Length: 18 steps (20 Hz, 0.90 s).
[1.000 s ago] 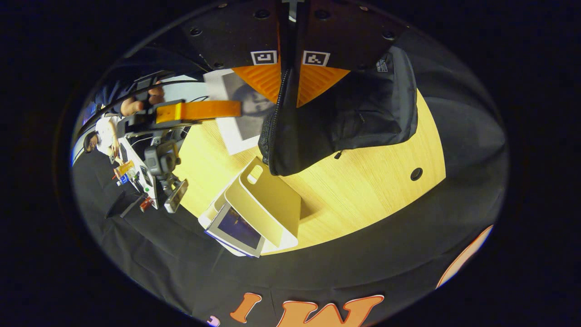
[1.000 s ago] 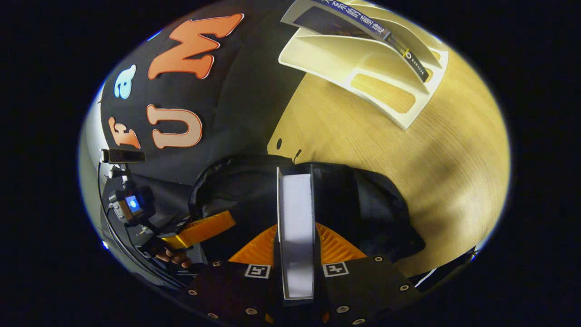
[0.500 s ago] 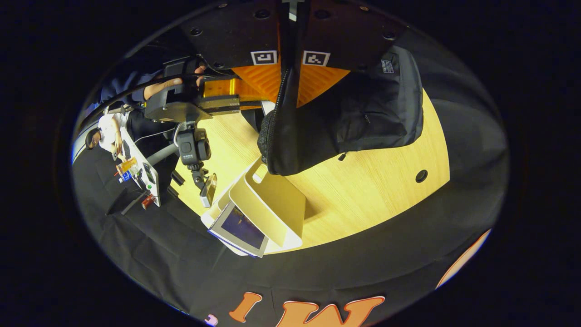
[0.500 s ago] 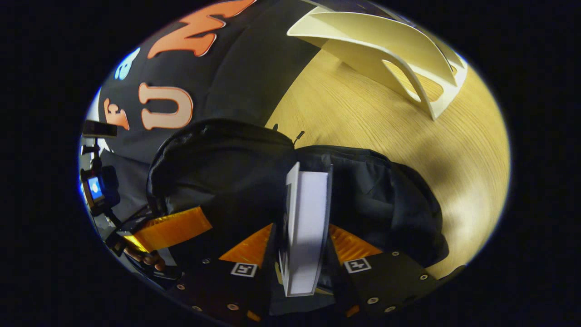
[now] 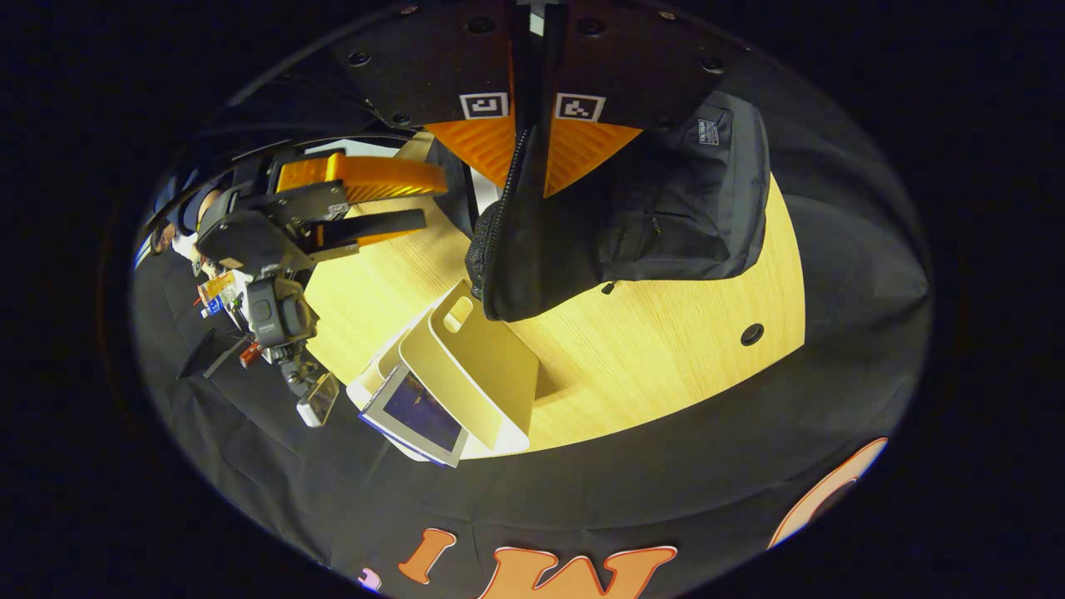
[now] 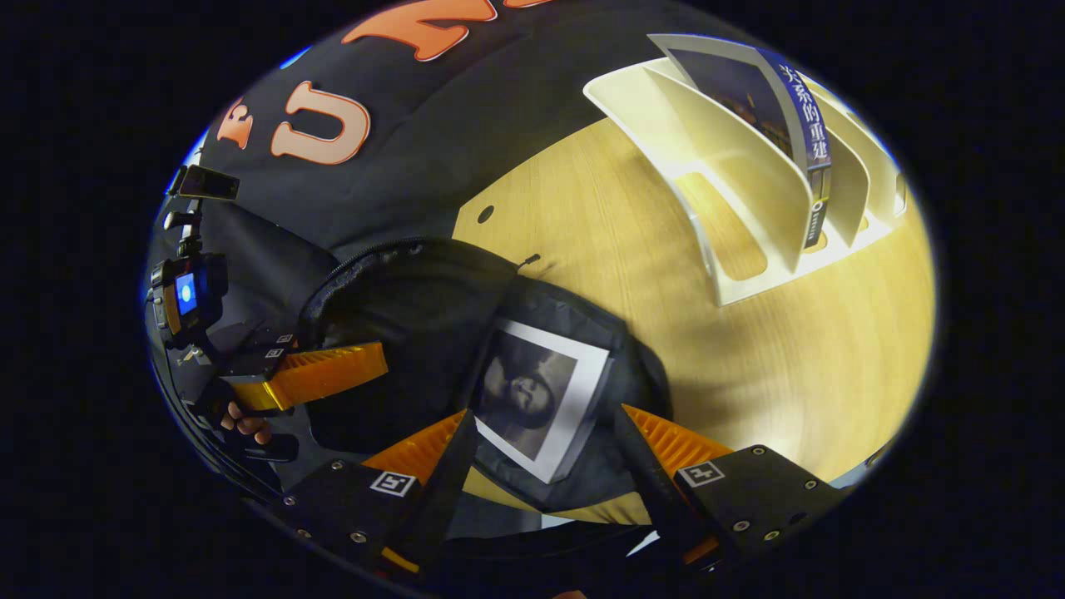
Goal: Open the schoolbag, grab two books from the bookshelf and put them into the schoolbag.
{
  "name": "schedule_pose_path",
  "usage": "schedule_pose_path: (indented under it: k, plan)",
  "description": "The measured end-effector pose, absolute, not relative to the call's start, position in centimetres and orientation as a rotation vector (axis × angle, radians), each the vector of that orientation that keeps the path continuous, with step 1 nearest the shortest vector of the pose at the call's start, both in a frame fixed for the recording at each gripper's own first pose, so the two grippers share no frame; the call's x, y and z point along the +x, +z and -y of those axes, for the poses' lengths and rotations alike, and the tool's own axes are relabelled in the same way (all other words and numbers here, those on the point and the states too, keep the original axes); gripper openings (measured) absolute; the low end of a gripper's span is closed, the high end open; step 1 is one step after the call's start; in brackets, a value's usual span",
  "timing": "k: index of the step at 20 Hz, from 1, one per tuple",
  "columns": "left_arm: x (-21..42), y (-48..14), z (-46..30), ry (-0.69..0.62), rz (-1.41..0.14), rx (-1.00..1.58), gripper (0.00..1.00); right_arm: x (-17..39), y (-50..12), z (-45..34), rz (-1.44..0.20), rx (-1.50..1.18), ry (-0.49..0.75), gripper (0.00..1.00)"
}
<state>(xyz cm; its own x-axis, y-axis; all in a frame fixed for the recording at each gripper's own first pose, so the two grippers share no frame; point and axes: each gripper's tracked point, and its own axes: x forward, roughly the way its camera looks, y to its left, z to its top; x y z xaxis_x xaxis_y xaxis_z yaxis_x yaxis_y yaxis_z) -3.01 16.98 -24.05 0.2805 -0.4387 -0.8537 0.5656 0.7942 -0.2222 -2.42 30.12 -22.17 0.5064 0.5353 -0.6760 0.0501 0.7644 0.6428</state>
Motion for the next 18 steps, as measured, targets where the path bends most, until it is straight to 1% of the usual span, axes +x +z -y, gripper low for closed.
schedule_pose_path:
  k: [8,12,15,18]
  plan:
    - [-3.1,-24.5,-16.6,-0.64,-1.101,0.14,0.07,-3.5,-20.1,-23.4,-1.087,0.475,0.305,0.98]
    - [-3.0,-25.1,-16.4,-0.625,-1.113,0.129,0.06,-3.2,-18.3,-19.4,-1.126,0.389,0.286,0.98]
    - [-2.8,-25.6,-16.1,-0.617,-1.123,0.121,0.07,-1.5,-16.5,-17.2,-1.119,0.352,0.306,0.99]
    - [-2.6,-26.0,-16.0,-0.613,-1.136,0.113,0.06,0.7,-14.8,-14.1,-1.118,0.292,0.288,0.99]
